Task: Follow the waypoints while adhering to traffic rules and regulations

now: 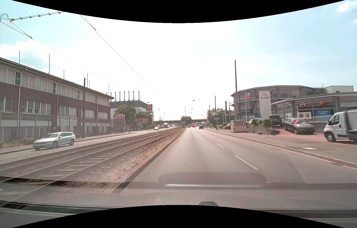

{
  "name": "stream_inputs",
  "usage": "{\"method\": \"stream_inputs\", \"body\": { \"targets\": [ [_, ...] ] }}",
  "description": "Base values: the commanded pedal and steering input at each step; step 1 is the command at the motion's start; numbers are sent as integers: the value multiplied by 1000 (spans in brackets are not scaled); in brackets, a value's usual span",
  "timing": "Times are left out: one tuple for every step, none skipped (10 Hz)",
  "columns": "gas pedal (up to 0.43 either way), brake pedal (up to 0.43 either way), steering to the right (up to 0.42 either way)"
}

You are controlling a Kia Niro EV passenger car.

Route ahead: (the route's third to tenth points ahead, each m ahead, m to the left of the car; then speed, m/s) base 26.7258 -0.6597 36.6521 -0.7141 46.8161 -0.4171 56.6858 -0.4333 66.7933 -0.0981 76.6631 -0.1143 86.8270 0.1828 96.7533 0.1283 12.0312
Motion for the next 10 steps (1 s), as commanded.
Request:
{"method": "stream_inputs", "body": {
  "targets": [
    [67,0,-6],
    [67,0,-6],
    [67,0,-6],
    [67,0,-6],
    [67,0,-6],
    [67,0,-6],
    [67,0,-6],
    [67,0,-6],
    [59,0,-6],
    [47,0,-6]
  ]
}}
